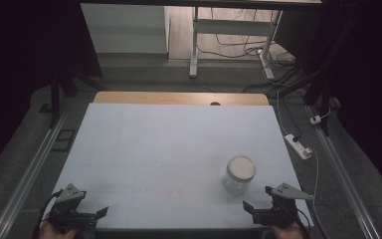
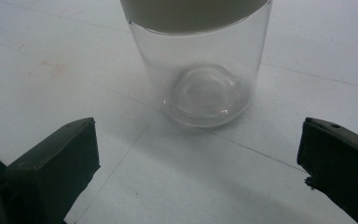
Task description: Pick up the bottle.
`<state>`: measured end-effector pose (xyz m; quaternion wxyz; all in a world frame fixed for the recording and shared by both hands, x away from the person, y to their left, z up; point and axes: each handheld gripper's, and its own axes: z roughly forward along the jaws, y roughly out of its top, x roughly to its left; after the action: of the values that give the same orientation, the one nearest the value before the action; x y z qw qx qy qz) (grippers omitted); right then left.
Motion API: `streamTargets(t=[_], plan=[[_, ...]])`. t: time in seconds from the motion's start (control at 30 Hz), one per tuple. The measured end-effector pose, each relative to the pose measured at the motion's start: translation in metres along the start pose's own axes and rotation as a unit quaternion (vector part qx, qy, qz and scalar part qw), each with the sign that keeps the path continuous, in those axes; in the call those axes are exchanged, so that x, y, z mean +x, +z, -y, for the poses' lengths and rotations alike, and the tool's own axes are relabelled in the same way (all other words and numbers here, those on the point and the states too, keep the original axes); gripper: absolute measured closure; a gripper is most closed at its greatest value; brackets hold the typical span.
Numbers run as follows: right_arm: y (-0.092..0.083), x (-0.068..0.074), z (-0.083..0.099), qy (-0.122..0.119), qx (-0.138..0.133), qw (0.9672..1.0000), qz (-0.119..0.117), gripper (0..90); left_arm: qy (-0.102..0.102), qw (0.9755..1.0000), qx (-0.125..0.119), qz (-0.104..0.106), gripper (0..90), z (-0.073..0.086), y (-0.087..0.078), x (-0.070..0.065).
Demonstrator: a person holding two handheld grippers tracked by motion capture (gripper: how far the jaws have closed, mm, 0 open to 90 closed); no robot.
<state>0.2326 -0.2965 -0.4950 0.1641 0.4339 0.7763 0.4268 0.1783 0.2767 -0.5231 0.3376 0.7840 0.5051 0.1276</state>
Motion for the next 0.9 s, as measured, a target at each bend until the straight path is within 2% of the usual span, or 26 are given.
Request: streamTargets(t=[0.2, 0.4, 0.53, 0.7, 0.9], plan=[[0.0023, 0.0020, -0.0009, -0.009, 0.011, 0.9999, -0.001, 0.0, 0.005, 0.9999, -0.005, -0.009, 2.6, -0.0007, 0.0004, 0.0001], [0.0040, 0.0033, -0.0012, -0.016, 0.021, 0.9997, -0.001, 0.0, 0.007, 1.0000, -0.002, -0.005, 2.6, -0.0010, 0.0011, -0.0002], [0.0042, 0.0028, -0.0014, -0.014, 0.022, 0.9997, -0.002, 0.0, 0.012, 0.9998, 0.014, -0.002, 2.4, -0.0024, 0.0044, -0.0007], [0.0033, 0.0020, -0.0014, -0.009, 0.017, 0.9998, -0.003, 0.0, 0.023, 0.9996, 0.016, -0.005, 2.5, -0.0025, 0.0048, -0.0031], [0.0034, 0.0023, -0.0020, -0.009, 0.019, 0.9998, -0.007, 0.0, 0.020, 0.9997, 0.013, 0.001, 2.5, -0.0022, 0.0043, -0.0019]])
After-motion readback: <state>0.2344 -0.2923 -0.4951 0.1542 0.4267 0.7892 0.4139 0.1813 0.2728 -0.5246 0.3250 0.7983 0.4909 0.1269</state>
